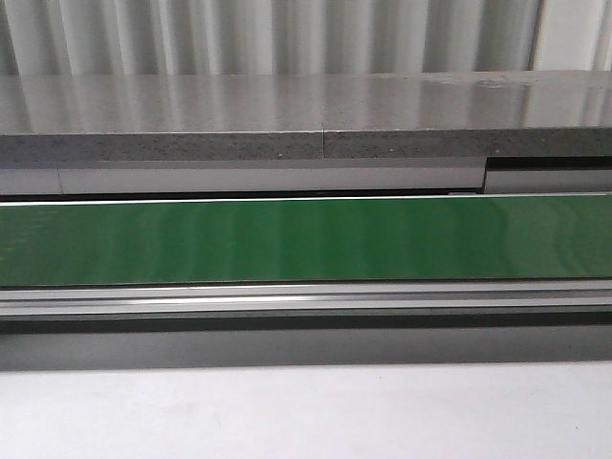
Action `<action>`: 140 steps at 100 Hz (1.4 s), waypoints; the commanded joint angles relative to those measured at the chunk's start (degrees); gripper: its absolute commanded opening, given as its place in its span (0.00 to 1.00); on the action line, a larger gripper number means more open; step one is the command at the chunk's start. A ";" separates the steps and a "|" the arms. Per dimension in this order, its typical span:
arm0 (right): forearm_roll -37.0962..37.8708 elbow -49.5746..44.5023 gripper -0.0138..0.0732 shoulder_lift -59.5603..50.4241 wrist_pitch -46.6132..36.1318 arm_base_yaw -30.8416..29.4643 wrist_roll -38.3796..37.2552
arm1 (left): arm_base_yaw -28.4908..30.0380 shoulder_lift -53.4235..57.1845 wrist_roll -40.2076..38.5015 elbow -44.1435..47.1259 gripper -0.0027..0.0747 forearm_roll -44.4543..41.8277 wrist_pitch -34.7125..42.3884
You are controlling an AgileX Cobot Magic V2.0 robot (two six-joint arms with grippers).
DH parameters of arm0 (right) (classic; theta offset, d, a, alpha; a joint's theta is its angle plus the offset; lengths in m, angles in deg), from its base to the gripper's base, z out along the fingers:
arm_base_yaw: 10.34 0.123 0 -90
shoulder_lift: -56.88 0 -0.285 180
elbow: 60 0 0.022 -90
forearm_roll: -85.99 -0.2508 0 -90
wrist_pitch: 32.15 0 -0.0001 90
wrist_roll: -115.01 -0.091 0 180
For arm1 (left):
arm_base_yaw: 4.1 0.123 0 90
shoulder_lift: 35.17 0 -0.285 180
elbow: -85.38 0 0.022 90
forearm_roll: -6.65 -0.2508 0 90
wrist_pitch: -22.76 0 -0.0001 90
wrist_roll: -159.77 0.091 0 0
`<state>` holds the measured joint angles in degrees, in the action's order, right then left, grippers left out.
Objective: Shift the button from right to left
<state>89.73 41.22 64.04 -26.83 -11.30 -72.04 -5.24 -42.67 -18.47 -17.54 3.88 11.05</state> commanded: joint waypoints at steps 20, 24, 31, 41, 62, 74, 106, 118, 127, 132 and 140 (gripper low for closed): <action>0.67 5.73 0.08 0.87 -1.39 0.05 0.12 | -0.44 1.98 -0.57 1.51 0.01 0.04 4.61; 0.67 7.29 0.08 0.92 0.50 0.05 0.12 | -0.44 1.98 -0.57 1.51 0.01 0.04 4.61; 0.67 10.71 0.08 1.61 4.81 0.05 0.12 | -0.44 1.98 -0.57 1.51 0.01 0.04 4.61; 0.67 16.15 0.08 4.15 11.56 0.05 0.12 | -0.44 1.98 -0.57 1.51 0.01 0.04 4.61; 0.67 25.42 0.08 13.33 20.55 0.05 0.12 | -0.44 1.98 -0.57 1.51 0.01 0.04 4.61; -0.02 28.02 0.08 19.60 21.86 0.05 0.12 | -0.44 1.98 -0.57 1.51 0.01 0.04 4.61; -0.31 37.90 0.08 36.31 31.32 0.05 0.12 | -0.44 1.98 -0.57 1.51 0.01 0.04 4.61; -0.31 42.26 0.09 43.32 34.55 0.05 0.12 | -0.44 1.98 -0.57 1.51 0.01 0.04 4.61; -0.31 45.32 0.09 48.27 36.94 0.05 0.12 | -0.44 1.98 -0.57 1.51 0.01 0.04 4.61; -0.31 46.94 0.10 50.99 38.27 0.05 0.12 | -0.44 1.98 -0.57 1.51 0.01 0.04 4.61; -0.31 49.62 0.19 55.68 41.18 0.05 0.12 | -0.44 1.98 -0.57 1.51 0.01 0.04 4.61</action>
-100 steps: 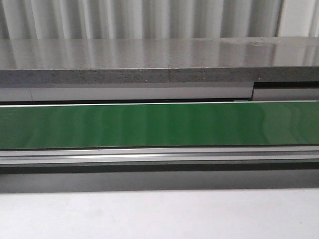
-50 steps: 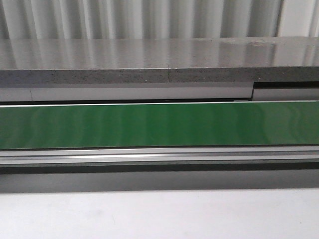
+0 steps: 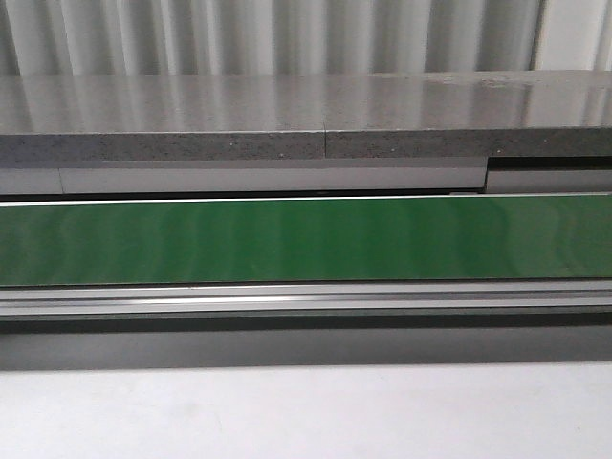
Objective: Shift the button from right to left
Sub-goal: 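Lower the right gripper and grasp the yellow button's blue base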
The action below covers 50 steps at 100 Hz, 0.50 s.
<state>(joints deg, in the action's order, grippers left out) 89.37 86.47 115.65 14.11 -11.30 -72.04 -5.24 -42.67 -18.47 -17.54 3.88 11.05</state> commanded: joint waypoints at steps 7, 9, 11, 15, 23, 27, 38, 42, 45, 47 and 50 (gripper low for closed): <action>0.05 6.77 0.34 7.64 2.22 0.05 0.12 | -0.44 1.98 -0.57 1.51 0.01 0.04 4.61; 0.05 7.45 0.39 8.30 2.65 0.05 0.12 | -0.44 1.98 -0.57 1.51 0.01 0.04 4.61; 0.05 8.09 0.45 9.29 2.87 0.05 0.12 | -0.44 1.98 -0.57 1.51 0.01 0.04 4.61; 0.05 9.25 0.57 11.08 3.41 0.05 0.12 | -0.44 1.98 -0.57 1.51 0.01 0.04 4.61; 0.05 11.23 0.76 14.03 3.90 0.05 0.12 | -0.44 1.98 -0.57 1.51 0.01 0.04 4.61; 0.05 12.31 0.81 15.54 4.06 -0.08 0.12 | -0.44 1.98 -0.57 1.51 0.01 0.04 4.61; 0.05 15.02 0.82 19.19 4.54 -1.46 -0.47 | -0.44 1.98 -0.57 1.51 0.01 0.04 4.61; 0.05 16.14 0.81 20.45 4.53 -2.65 -0.82 | -0.44 1.98 -0.57 1.51 0.01 0.04 4.61; 0.05 16.91 0.80 21.31 4.67 -3.68 -1.05 | -0.44 1.98 -0.57 1.51 0.01 0.04 4.61; 0.05 17.50 0.80 21.94 4.84 -4.54 -1.05 | -0.44 1.98 -0.57 1.51 0.01 0.04 4.61; 0.05 18.29 0.79 22.81 5.12 -5.80 -1.11 | -0.44 1.98 -0.57 1.51 0.01 0.04 4.61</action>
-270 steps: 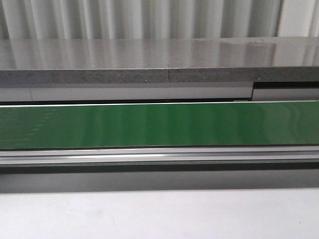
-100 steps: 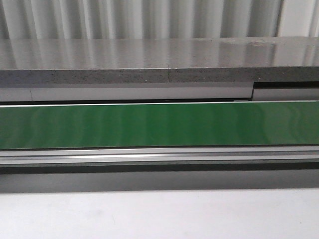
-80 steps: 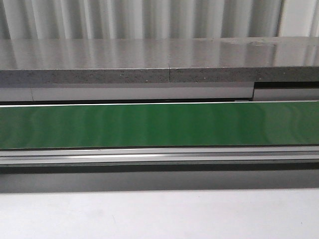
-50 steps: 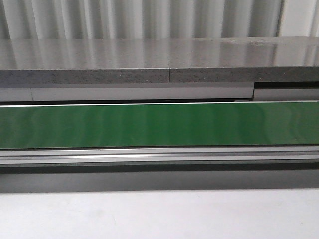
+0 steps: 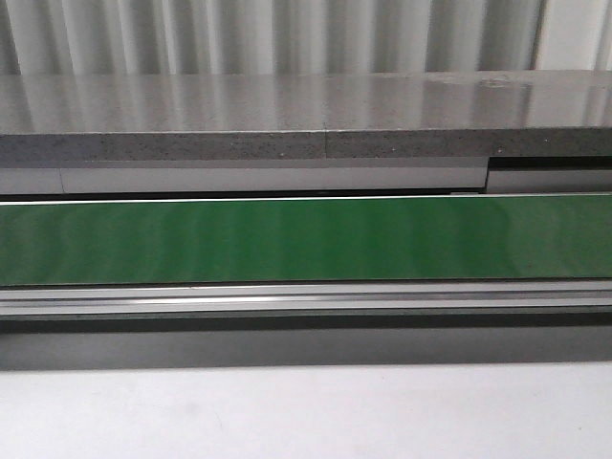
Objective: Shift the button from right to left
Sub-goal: 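Lower the right gripper and grasp the yellow button's blue base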
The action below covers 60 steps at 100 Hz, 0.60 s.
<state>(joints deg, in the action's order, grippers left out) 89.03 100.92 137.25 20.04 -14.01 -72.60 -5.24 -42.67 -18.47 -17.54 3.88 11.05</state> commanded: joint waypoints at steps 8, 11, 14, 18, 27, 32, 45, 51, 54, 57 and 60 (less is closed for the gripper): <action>0.39 5.91 0.78 3.51 -0.25 -6.85 -0.55 | -0.44 1.98 -0.57 1.51 0.01 0.04 4.61; 0.39 6.49 0.78 4.49 -0.25 -8.57 -0.55 | -0.44 1.98 -0.57 1.51 0.01 0.04 4.61; 0.39 6.92 0.78 5.27 -0.25 -9.93 -0.55 | -0.44 1.98 -0.57 1.51 0.01 0.04 4.61; 0.39 7.63 0.78 6.46 -0.25 -11.86 -0.55 | -0.44 1.98 -0.57 1.51 0.01 0.04 4.61; 0.39 8.51 0.78 8.85 -0.64 -15.85 -0.55 | -0.44 1.98 -0.57 1.51 0.01 0.04 4.61; 0.39 8.67 0.78 10.09 -2.14 -18.03 -0.55 | -0.44 1.98 -0.57 1.51 0.01 0.04 4.61; 0.55 8.67 0.78 13.56 -5.81 -22.49 -0.55 | -0.44 1.98 -0.57 1.51 0.01 0.04 4.61; 0.68 8.67 0.78 15.33 -5.90 -24.13 0.01 | -0.44 1.98 -0.57 1.51 0.01 0.04 4.61; 0.68 8.67 0.78 16.15 -5.84 -24.71 0.49 | -0.44 1.98 -0.57 1.51 0.01 0.04 4.61; 0.68 8.67 0.78 16.96 -5.84 -25.20 1.06 | -0.44 1.98 -0.57 1.51 0.01 0.04 4.61; 0.68 8.67 0.78 18.00 -5.84 -25.59 1.75 | -0.44 1.98 -0.57 1.51 0.01 0.04 4.61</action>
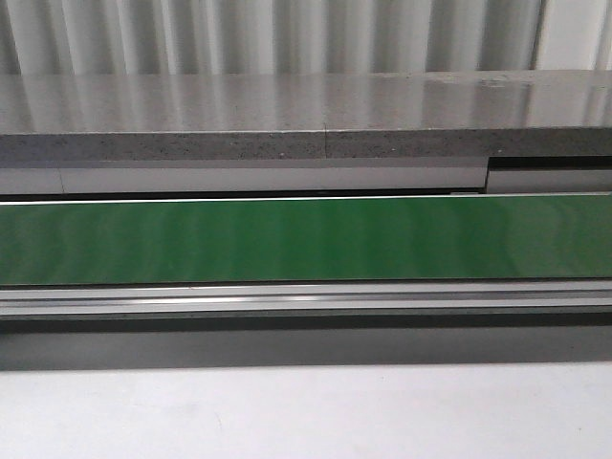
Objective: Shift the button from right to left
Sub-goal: 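Lower the right gripper and grasp the yellow button's blue base, then carry the button onto the conveyor belt end and open the right gripper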
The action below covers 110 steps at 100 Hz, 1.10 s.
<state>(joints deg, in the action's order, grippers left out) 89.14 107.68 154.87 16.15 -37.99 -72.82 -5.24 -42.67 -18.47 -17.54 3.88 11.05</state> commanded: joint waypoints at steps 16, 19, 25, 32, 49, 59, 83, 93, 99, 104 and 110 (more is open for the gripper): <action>0.23 1.91 0.78 4.79 -2.69 -1.90 5.49 | -0.44 1.98 -0.57 1.51 0.01 0.04 4.61; 0.16 1.91 0.78 5.68 -3.01 -1.90 5.98 | -0.44 1.98 -0.57 1.51 0.01 0.04 4.61; 0.16 1.96 0.78 6.93 -3.78 -1.83 6.68 | -0.44 1.98 -0.57 1.51 0.01 0.04 4.61; 0.03 2.19 0.78 8.37 -4.48 -1.82 8.44 | -0.44 1.98 -0.57 1.51 0.01 0.04 4.61; 0.03 4.66 0.78 12.25 -5.09 -1.82 11.20 | -0.44 1.98 -0.57 1.51 0.01 0.04 4.61; -0.01 7.11 0.78 14.49 -5.05 -1.82 11.33 | -0.44 1.98 -0.57 1.51 0.01 0.04 4.61; -0.04 10.49 0.76 19.36 -3.55 -1.82 12.24 | -0.44 1.98 -0.57 1.51 0.01 0.04 4.61; -0.28 10.96 0.60 19.62 -4.07 -1.71 13.25 | -0.44 1.98 -0.57 1.51 0.01 0.04 4.61; -0.28 11.26 0.48 19.54 -4.18 -1.71 13.32 | -0.44 1.98 -0.57 1.51 0.01 0.04 4.61; -0.28 11.57 0.40 19.54 -3.94 -1.71 13.40 | -0.44 1.98 -0.57 1.51 0.01 0.04 4.61; -0.28 12.03 0.35 19.35 -3.52 -1.71 13.40 | -0.44 1.98 -0.57 1.51 0.01 0.04 4.61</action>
<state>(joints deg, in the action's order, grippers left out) 88.92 117.48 177.31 12.84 -39.56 -60.28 -5.24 -42.67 -18.47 -17.54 3.88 11.05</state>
